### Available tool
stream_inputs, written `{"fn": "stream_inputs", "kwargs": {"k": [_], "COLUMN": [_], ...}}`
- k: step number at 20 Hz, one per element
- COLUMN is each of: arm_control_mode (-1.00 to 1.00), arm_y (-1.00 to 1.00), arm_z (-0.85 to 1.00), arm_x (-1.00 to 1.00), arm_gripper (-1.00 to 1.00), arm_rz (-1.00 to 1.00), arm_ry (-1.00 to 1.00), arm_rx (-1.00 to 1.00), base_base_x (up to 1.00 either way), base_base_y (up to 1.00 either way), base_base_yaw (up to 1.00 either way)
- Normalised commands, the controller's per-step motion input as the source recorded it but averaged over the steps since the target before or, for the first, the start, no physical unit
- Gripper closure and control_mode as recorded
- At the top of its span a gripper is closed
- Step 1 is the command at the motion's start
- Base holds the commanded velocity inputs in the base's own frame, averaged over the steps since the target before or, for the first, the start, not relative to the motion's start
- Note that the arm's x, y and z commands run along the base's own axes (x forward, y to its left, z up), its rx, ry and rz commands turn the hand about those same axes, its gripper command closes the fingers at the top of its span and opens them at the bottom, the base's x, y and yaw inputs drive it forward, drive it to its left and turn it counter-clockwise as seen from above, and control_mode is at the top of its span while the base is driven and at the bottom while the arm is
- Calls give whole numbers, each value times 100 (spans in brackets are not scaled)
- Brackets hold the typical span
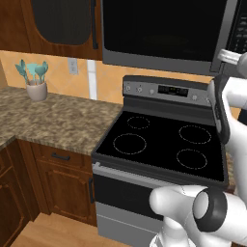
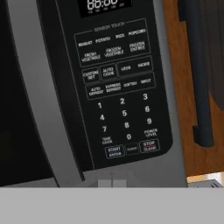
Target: Pick the carrot from the sink and place it in the bowl. Then pick the bowl and place it in the microwave. Then close the microwave door and press the start button.
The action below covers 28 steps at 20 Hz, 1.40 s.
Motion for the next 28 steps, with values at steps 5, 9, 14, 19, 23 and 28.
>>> {"fn": "stream_inputs", "kwargs": {"k": [5, 9, 14, 19, 23, 28], "arm_control_mode": [-100, -100, -100, -100, -100, -100], "arm_y": [-9, -1, -10, -13, -11, -9], "arm_z": [-4, -16, -3, 0, -2, -5], "arm_x": [17, 16, 21, 15, 18, 19], "arm_gripper": [100, 100, 100, 100, 100, 100], "arm_rz": [0, 0, 0, 0, 0, 0], "arm_ry": [0, 0, 0, 0, 0, 0], "arm_rx": [0, 0, 0, 0, 0, 0], "base_base_x": [0, 0, 0, 0, 0, 0], "base_base_y": [0, 0, 0, 0, 0, 0], "base_base_yaw": [0, 0, 0, 0, 0, 0]}}
